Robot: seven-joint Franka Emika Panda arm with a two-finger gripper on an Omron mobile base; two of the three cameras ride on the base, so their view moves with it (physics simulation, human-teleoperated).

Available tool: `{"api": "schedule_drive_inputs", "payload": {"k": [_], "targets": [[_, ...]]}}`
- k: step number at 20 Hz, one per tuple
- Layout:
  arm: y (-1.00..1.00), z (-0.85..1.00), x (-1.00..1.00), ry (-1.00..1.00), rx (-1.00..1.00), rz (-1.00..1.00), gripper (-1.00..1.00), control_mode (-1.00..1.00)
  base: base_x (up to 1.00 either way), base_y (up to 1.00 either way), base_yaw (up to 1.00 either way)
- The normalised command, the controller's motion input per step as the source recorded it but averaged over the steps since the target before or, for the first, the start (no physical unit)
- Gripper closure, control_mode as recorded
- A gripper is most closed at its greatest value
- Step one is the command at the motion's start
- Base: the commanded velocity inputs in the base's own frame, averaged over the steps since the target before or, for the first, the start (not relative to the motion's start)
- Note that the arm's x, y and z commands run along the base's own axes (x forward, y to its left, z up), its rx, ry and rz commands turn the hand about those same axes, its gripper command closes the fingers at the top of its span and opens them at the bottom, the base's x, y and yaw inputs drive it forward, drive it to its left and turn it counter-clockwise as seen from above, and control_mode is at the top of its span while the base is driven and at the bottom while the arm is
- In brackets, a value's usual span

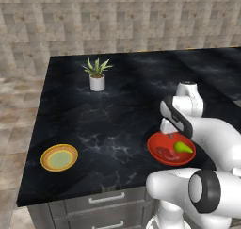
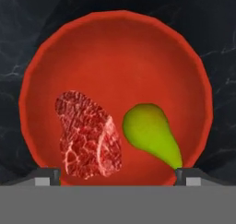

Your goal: Remove the pear from the bowl and place it on the small plate. Then place the bowl with only the steak in the microwave, close the door, and press the start button to microwave the steak.

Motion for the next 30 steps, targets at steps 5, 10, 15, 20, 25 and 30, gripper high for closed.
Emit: {"api": "schedule_drive_inputs", "payload": {"k": [5, 10, 15, 20, 25, 30], "targets": [[-0.09, -0.57, 0.05, -0.06, -0.02, 0.04, -1.00, -1.00, 0.00, 0.00, 0.00], [-0.26, -0.46, 0.11, 0.00, 0.00, 0.03, -1.00, -1.00, 0.00, 0.00, 0.00], [-0.26, -0.38, 0.31, 0.01, 0.00, 0.02, -1.00, -1.00, 0.00, 0.00, 0.00], [-0.08, -0.31, 0.11, 0.01, 0.00, 0.04, -1.00, -1.00, 0.00, 0.00, 0.00], [0.00, -0.29, -0.33, 0.00, -0.03, 0.04, 1.00, -1.00, 0.00, 0.00, 0.00], [0.00, -0.02, -0.25, -0.08, -0.02, 0.01, 1.00, -1.00, 0.00, 0.00, 0.00]]}}
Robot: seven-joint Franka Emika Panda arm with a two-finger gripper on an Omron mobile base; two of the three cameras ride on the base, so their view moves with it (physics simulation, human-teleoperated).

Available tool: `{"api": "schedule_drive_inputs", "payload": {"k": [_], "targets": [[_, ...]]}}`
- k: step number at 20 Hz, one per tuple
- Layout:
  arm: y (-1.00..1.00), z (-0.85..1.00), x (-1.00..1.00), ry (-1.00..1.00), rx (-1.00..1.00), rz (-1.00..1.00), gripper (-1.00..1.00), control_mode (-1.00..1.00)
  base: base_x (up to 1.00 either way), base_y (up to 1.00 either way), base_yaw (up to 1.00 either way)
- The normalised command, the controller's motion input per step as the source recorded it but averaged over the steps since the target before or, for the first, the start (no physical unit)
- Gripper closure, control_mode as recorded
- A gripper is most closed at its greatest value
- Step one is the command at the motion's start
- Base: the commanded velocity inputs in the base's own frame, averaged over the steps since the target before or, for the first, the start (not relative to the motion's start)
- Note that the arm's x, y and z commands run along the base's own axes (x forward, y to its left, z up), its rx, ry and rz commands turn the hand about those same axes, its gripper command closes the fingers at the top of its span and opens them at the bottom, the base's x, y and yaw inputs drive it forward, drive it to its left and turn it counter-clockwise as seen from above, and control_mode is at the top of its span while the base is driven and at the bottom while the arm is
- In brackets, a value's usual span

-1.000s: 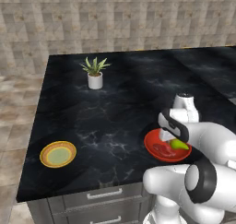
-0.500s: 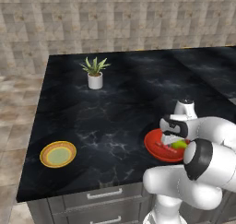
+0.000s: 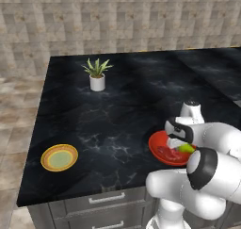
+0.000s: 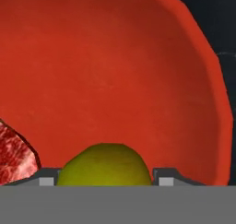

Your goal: Remove the pear from the bowl and place it on the small plate. Then place the bowl with only the steak in the microwave, close the door, and press the start button to microwave the steak.

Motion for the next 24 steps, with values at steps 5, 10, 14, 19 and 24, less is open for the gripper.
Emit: {"api": "schedule_drive_inputs", "payload": {"k": [5, 10, 14, 19, 24], "targets": [[0.29, 0.61, -0.07, -0.10, -0.03, 0.02, 1.00, -1.00, 0.00, 0.00, 0.00], [0.86, 0.96, 0.00, -0.01, -0.07, 0.09, 1.00, -1.00, 0.00, 0.00, 0.00], [1.00, 0.49, 0.10, 0.00, -0.05, 0.05, 1.00, -1.00, 0.00, 0.00, 0.00], [1.00, 0.01, 0.43, 0.01, -0.03, 0.06, 1.00, -1.00, 0.00, 0.00, 0.00], [1.00, 0.00, 0.43, 0.00, 0.00, 0.07, 1.00, -1.00, 0.00, 0.00, 0.00]]}}
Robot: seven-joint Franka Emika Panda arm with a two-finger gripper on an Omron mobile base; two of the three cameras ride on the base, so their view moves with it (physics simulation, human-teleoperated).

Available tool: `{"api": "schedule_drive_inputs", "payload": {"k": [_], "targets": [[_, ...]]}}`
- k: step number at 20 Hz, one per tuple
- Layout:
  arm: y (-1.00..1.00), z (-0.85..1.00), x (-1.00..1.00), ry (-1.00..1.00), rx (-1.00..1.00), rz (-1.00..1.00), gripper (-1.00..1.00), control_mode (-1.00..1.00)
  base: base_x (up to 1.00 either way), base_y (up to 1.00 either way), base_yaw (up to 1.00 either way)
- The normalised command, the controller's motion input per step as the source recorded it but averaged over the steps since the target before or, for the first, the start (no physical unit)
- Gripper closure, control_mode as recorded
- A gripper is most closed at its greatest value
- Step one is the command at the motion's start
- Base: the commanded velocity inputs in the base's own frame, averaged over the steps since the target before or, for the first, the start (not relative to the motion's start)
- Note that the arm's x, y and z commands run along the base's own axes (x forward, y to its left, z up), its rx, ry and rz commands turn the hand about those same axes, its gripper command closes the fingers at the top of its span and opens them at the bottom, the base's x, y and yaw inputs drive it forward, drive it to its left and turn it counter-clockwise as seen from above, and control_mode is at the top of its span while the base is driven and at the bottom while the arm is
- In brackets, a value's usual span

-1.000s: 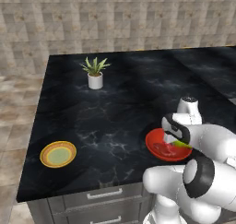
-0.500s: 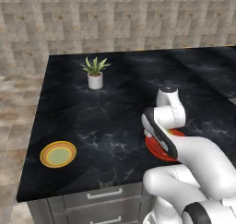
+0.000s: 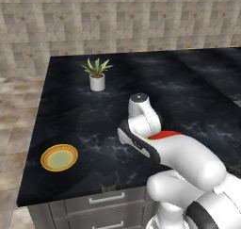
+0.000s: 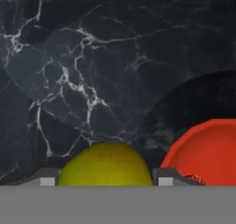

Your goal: Remove the pear from the bowl and place it on the small plate. Then place the bowl with only the steak in the microwave, close the door, and press the start button to microwave the steak.

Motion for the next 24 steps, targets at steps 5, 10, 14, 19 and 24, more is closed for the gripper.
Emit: {"api": "schedule_drive_inputs", "payload": {"k": [5, 10, 14, 19, 24], "targets": [[1.00, -0.01, 0.11, 0.00, 0.00, 0.06, 1.00, -1.00, 0.00, 0.00, 0.00], [1.00, -0.03, 0.00, 0.00, 0.00, 0.01, 1.00, -1.00, 0.00, 0.00, 0.00], [1.00, -0.03, 0.00, 0.00, 0.00, 0.00, 1.00, -1.00, 0.00, 0.00, 0.00], [1.00, -0.01, 0.00, 0.00, 0.00, 0.00, 1.00, -1.00, 0.00, 0.00, 0.00], [0.89, 0.00, 0.01, 0.00, 0.00, -0.01, 1.00, -1.00, 0.00, 0.00, 0.00]]}}
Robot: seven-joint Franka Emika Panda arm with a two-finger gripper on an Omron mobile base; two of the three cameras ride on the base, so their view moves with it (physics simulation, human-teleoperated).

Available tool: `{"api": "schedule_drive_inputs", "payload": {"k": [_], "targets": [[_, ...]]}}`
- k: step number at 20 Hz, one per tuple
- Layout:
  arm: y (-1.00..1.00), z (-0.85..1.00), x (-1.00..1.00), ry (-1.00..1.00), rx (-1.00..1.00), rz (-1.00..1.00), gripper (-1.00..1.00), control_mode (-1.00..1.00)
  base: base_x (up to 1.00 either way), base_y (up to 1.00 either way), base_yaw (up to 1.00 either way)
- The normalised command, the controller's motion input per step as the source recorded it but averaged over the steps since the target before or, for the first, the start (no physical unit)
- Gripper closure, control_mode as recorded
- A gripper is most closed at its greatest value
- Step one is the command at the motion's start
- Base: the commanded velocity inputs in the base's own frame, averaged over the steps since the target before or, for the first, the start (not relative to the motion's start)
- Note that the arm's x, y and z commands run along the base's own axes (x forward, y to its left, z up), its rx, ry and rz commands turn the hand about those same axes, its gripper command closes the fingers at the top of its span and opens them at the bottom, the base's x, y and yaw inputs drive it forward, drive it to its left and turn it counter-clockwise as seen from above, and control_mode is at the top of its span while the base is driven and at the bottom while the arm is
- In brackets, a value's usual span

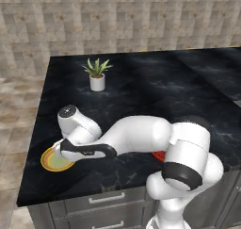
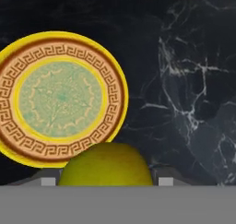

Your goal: Remove the pear from the bowl and place it on the small plate. Then place the bowl with only the steak in the microwave, close the door, and press the start button to microwave the steak.

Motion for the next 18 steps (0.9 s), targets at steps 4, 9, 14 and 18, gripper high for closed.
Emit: {"api": "schedule_drive_inputs", "payload": {"k": [4, 9, 14, 18], "targets": [[0.56, -0.16, 0.01, 0.01, 0.00, -0.02, 1.00, -1.00, 0.00, 0.00, 0.00], [0.27, -0.29, 0.13, 0.00, 0.00, 0.00, 1.00, -1.00, 0.00, 0.00, 0.00], [0.16, -0.38, 0.18, 0.00, 0.00, 0.00, 1.00, -1.00, 0.00, 0.00, 0.00], [0.21, -0.19, 0.06, 0.00, 0.00, 0.00, -1.00, -1.00, 0.00, 0.00, 0.00]]}}
